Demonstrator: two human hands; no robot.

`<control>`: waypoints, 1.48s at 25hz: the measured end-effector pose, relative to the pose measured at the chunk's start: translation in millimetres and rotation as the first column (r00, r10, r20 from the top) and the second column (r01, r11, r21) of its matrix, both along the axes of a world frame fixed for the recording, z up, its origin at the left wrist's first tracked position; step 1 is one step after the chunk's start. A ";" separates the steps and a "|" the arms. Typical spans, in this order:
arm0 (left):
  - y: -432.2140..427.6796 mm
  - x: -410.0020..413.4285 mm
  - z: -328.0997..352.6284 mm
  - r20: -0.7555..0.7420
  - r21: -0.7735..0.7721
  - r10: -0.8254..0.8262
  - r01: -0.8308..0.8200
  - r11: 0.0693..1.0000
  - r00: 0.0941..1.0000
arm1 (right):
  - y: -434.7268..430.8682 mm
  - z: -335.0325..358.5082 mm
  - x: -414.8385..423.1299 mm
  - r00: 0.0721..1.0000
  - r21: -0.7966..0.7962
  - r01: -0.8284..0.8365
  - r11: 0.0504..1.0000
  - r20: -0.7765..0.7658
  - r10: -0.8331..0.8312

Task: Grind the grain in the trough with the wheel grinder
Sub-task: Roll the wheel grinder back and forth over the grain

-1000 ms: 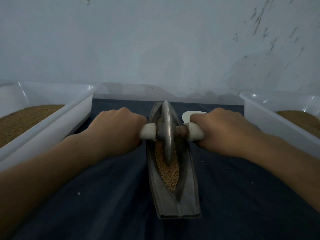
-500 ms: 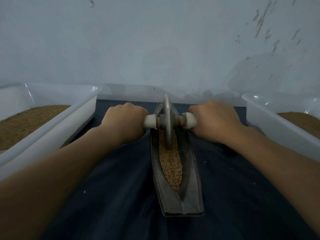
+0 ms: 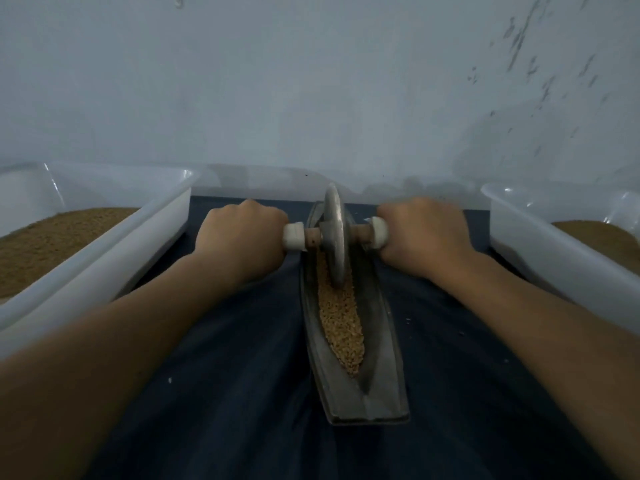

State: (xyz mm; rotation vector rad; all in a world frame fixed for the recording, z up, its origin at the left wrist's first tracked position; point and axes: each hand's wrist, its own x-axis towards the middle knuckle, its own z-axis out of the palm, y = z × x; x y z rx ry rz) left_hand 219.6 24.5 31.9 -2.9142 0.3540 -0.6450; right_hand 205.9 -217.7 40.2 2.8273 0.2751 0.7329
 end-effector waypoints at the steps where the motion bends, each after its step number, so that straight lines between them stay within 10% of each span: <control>1: -0.9 -2.2 1.4 -0.004 0.002 0.013 -0.013 1.000 1.000 | 2.2 3.5 1.9 0.999 0.011 0.012 1.000 -0.032 -0.011; 7: 29.0 -51.3 -9.8 0.194 0.140 -0.244 0.219 0.966 0.950 | -16.8 -10.3 -64.0 0.962 -0.087 -0.141 0.986 0.222 0.157; 15: -4.6 12.8 0.6 0.037 -0.002 -0.003 0.003 1.000 0.999 | 6.8 -2.8 13.5 0.998 0.026 0.002 1.000 0.055 -0.003; 23: 24.8 -50.7 2.4 0.192 0.218 -0.315 0.273 0.937 0.929 | -29.5 -28.3 -69.5 0.960 -0.001 -0.211 0.977 0.190 0.208; 31: -14.5 -5.4 16.9 0.061 0.127 0.010 -0.018 0.992 0.998 | -2.0 -10.8 0.1 0.998 0.139 0.056 0.989 -0.050 -0.049; 37: 20.1 -61.2 0.4 0.250 0.209 -0.279 0.229 0.951 0.927 | -26.1 -12.8 -77.0 0.978 0.046 -0.206 0.977 0.048 0.204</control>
